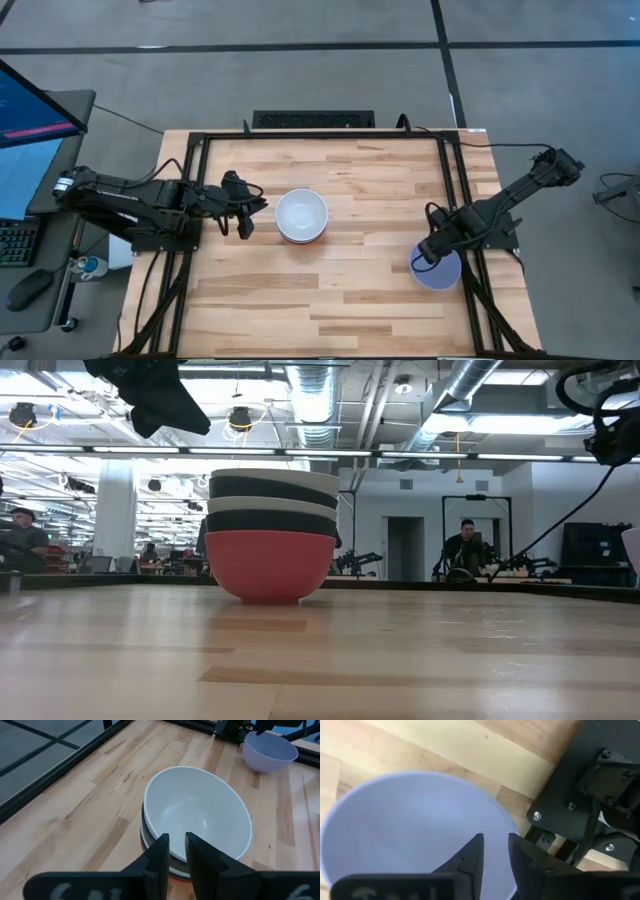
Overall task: Nest bowls inside each other
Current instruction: Stack the light blue bowl on the white bowl
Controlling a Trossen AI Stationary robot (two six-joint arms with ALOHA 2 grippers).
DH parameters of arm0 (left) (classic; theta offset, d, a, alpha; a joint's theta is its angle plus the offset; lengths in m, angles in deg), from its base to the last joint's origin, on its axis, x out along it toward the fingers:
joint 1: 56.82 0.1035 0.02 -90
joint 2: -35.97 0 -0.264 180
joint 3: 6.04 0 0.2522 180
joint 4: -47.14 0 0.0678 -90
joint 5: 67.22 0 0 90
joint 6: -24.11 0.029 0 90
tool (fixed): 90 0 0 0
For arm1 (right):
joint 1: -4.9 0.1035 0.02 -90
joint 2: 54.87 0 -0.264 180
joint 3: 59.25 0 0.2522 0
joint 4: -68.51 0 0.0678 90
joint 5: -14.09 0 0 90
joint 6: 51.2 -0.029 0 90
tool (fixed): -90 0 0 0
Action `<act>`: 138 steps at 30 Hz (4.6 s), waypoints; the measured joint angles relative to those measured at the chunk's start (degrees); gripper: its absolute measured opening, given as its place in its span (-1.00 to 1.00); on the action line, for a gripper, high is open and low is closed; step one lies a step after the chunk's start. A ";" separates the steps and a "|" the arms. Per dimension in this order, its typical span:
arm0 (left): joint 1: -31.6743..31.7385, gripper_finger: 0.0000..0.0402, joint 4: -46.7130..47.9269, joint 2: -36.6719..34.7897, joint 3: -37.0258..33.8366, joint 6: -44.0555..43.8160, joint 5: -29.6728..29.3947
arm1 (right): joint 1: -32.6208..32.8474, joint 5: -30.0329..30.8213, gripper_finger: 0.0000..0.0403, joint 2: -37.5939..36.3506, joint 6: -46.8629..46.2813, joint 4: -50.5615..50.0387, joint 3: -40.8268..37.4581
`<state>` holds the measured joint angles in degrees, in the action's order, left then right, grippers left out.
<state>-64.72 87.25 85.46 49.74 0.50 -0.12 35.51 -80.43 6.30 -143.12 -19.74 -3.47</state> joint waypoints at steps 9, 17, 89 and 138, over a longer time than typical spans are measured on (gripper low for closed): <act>0.02 -0.74 0.04 0.00 0.00 -0.44 0.58 | -0.26 0.27 -0.39 4.59 -0.65 -0.05 -0.02; 0.02 -0.74 1.11 0.00 0.00 -1.02 1.72 | -0.66 -2.59 -0.10 5.53 1.78 -0.40 0.58; 0.02 -0.74 3.74 0.02 0.04 -1.00 1.65 | 0.42 -0.23 0.07 13.07 -0.92 27.31 4.85; -5.73 -0.74 -0.80 0.02 0.45 1.63 -2.62 | -17.15 10.61 -0.95 33.38 34.40 8.73 40.75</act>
<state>-70.46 86.45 85.48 50.19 2.13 -2.74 18.36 -69.82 39.68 -108.72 -11.02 37.28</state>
